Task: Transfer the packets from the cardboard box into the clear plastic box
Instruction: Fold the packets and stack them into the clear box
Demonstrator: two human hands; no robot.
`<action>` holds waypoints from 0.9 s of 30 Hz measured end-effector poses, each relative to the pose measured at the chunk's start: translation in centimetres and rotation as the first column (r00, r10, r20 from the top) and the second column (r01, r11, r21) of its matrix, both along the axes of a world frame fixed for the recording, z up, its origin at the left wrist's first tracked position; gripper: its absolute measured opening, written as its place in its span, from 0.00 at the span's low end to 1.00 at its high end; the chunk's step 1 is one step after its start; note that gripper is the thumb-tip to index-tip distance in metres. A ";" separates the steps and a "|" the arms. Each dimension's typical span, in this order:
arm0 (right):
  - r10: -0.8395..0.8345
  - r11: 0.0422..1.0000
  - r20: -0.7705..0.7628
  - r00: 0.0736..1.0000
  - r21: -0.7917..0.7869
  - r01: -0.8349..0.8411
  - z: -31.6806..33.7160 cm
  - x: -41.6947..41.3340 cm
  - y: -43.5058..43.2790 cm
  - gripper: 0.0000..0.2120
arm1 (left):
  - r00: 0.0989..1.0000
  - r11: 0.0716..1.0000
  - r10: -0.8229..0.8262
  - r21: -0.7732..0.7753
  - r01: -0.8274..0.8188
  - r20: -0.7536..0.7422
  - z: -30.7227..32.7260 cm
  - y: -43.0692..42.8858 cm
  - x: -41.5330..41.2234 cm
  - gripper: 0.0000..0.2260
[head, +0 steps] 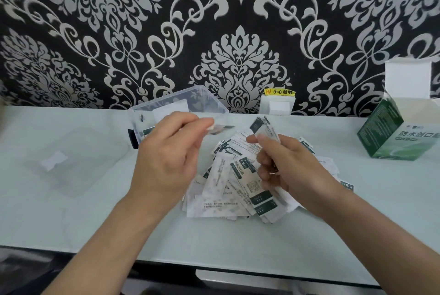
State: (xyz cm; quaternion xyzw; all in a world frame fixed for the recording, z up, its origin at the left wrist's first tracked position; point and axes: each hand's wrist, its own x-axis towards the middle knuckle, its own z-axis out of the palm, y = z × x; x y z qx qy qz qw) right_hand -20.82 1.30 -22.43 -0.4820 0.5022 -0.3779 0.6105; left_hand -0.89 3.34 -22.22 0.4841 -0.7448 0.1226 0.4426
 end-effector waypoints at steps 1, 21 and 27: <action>-0.008 0.999 0.079 0.997 0.037 0.005 0.2 0.0 0.1 0.17 | 0.995 1.000 -0.022 -0.002 0.022 -0.102 0.3 0.4 -0.4 0.08; 0.295 0.923 0.302 0.906 0.153 -0.352 1.7 -0.3 1.0 0.07 | 0.975 0.844 -0.134 0.496 0.206 -0.176 -0.6 1.3 -6.8 0.32; 0.241 0.970 -0.032 0.970 0.000 -0.242 1.5 -0.6 1.1 0.13 | 0.977 0.857 -0.156 0.472 0.208 -0.147 -0.5 0.6 -6.1 0.29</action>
